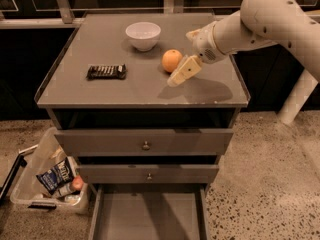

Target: Place orange into bottom drawer

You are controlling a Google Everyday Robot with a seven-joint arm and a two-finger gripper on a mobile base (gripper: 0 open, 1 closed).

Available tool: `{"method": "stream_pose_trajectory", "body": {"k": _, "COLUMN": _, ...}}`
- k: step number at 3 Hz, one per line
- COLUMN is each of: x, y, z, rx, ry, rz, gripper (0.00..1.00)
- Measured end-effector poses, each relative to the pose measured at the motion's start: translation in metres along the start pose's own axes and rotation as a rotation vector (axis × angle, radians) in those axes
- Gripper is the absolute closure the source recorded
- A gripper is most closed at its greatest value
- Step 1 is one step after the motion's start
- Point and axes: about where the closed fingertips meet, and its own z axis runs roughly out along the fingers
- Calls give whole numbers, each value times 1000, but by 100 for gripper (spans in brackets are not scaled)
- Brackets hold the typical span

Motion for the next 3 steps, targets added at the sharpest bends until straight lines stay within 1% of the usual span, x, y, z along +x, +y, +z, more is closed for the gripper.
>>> {"method": "stream_pose_trajectory", "body": {"k": 1, "x": 1, "y": -9, "z": 16, "rx": -11, "ry": -20, "rz": 23, "gripper": 0}}
{"method": "stream_pose_trajectory", "body": {"k": 2, "x": 11, "y": -20, "z": 48, "rx": -40, "ry": -34, "rz": 77, "gripper": 0}}
{"method": "stream_pose_trajectory", "body": {"k": 3, "x": 12, "y": -20, "z": 48, "rx": -40, "ry": -34, "rz": 77, "gripper": 0}}
